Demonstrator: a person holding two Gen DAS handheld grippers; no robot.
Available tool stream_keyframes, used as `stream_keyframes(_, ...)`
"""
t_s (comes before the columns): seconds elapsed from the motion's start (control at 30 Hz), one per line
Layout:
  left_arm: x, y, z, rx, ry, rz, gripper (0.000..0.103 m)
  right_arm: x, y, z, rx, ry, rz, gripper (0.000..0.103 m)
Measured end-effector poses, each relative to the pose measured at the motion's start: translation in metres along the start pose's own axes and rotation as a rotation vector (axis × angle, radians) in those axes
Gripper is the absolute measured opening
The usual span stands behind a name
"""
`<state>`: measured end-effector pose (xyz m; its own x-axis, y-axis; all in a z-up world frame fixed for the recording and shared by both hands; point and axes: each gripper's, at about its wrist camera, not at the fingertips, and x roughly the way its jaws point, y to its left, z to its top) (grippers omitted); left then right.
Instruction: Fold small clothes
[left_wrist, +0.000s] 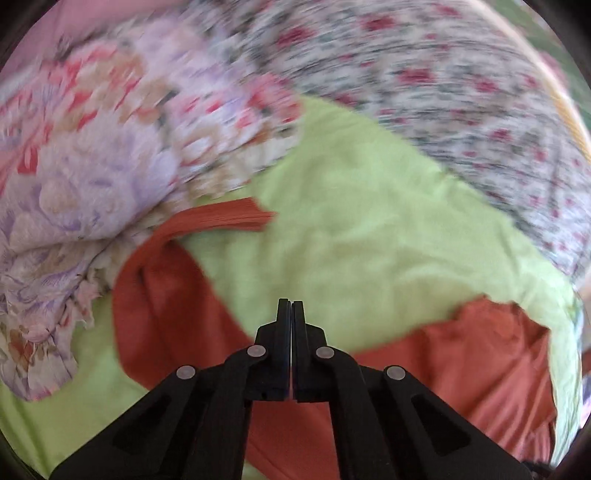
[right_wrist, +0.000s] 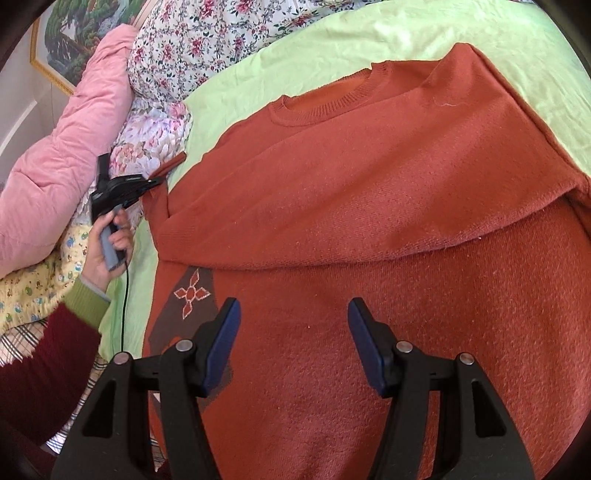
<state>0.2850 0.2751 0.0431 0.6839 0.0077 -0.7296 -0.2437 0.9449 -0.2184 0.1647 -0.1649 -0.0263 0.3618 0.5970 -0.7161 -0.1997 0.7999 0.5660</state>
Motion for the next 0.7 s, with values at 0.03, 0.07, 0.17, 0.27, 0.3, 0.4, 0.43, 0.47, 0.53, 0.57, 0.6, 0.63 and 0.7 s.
stream_keyframes(0.03, -0.012, -0.016, -0.004, 0.027, -0.017, -0.032, 0.0, -0.001, 0.0, 0.0, 0.002, -0.005, -0.002, 0.062)
stream_keyframes(0.07, -0.025, -0.034, -0.008, 0.051, -0.036, -0.075, 0.0, -0.002, -0.001, 0.0, 0.004, -0.009, -0.001, 0.062)
stream_keyframes(0.17, -0.056, -0.086, -0.018, 0.137, -0.102, -0.171, 0.0, -0.008, -0.003, -0.001, 0.018, -0.027, 0.012, 0.062)
stream_keyframes(0.27, -0.063, -0.106, -0.02, 0.146, -0.117, -0.196, 0.0, -0.016, -0.006, -0.004, 0.038, -0.038, 0.017, 0.062)
stream_keyframes(0.3, -0.06, -0.105, -0.02, 0.139, -0.111, -0.182, 0.0, -0.02, -0.007, -0.006, 0.046, -0.043, 0.021, 0.062)
stream_keyframes(0.4, -0.043, -0.074, -0.019, 0.052, -0.032, -0.113, 0.011, -0.031, -0.013, -0.01, 0.048, -0.055, 0.002, 0.062)
stream_keyframes(0.43, -0.04, -0.061, -0.02, 0.026, -0.017, -0.077, 0.029, -0.035, -0.016, -0.012, 0.048, -0.056, -0.005, 0.062)
stream_keyframes(0.47, -0.037, -0.049, -0.021, 0.004, -0.01, -0.025, 0.043, -0.038, -0.019, -0.014, 0.052, -0.056, -0.011, 0.062)
stream_keyframes(0.53, -0.031, -0.017, -0.02, -0.037, -0.022, 0.125, 0.077, -0.042, -0.025, -0.017, 0.063, -0.056, -0.026, 0.062)
stream_keyframes(0.57, -0.026, -0.003, -0.018, -0.051, -0.023, 0.177, 0.077, -0.042, -0.027, -0.018, 0.066, -0.053, -0.033, 0.062)
stream_keyframes(0.6, -0.017, 0.012, -0.016, -0.071, -0.004, 0.219, 0.077, -0.042, -0.029, -0.019, 0.07, -0.049, -0.037, 0.062)
stream_keyframes(0.63, -0.004, 0.026, -0.013, -0.097, 0.029, 0.237, 0.077, -0.04, -0.03, -0.019, 0.074, -0.045, -0.038, 0.062)
stream_keyframes(0.7, 0.022, 0.049, -0.009, -0.141, 0.091, 0.276, 0.077, -0.035, -0.03, -0.019, 0.082, -0.034, -0.032, 0.062)
